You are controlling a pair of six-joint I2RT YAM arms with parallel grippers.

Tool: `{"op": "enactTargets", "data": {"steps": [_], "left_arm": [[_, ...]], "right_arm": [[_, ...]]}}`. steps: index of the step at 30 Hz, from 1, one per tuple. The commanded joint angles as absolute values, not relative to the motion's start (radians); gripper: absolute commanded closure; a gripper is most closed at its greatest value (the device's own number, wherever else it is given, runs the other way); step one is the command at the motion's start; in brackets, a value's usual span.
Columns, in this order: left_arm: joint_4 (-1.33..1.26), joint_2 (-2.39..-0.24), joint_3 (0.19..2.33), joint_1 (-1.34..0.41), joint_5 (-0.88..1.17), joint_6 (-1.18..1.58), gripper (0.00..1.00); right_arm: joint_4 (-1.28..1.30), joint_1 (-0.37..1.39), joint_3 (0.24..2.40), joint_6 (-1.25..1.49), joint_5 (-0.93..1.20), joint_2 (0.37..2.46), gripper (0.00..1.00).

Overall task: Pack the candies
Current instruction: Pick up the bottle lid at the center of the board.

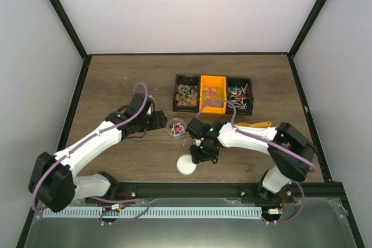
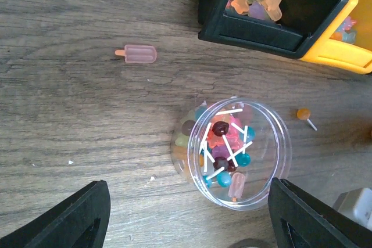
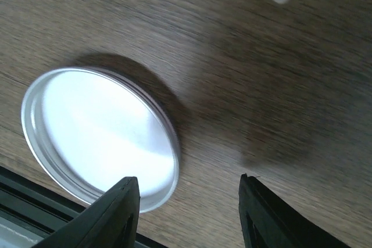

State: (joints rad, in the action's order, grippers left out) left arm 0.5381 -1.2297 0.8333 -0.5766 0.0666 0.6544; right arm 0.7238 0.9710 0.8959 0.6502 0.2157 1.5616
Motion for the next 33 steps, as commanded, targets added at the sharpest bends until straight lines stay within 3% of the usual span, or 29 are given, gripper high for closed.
{"op": "enactTargets", "data": {"steps": [1,8,17,22,28,33], "left_arm": [[0.531,-1.237,0.814,-0.575,0.077,0.663,0.23],[0.537,-1.198,0.784,-0.574,0.064,0.679,0.23],[0.546,-1.181,0.771,-0.574,0.055,0.682,0.23],[0.546,-1.177,0.770,-0.574,0.058,0.685,0.23],[0.567,-1.181,0.808,-0.571,0.046,0.667,0.20],[0.578,-1.194,0.838,-0.566,0.047,0.655,0.17]], "right_arm": [[0.706,1.002,0.959,0.631,0.207,1.606,0.52],[0.720,1.014,0.960,0.637,0.166,1.648,0.58],[0.749,1.014,0.978,0.645,0.120,1.665,0.80],[0.744,1.014,0.989,0.645,0.125,1.639,0.85],[0.729,1.012,1.028,0.646,0.155,1.589,0.98],[0.736,1.008,1.022,0.644,0.155,1.577,0.99]]}}
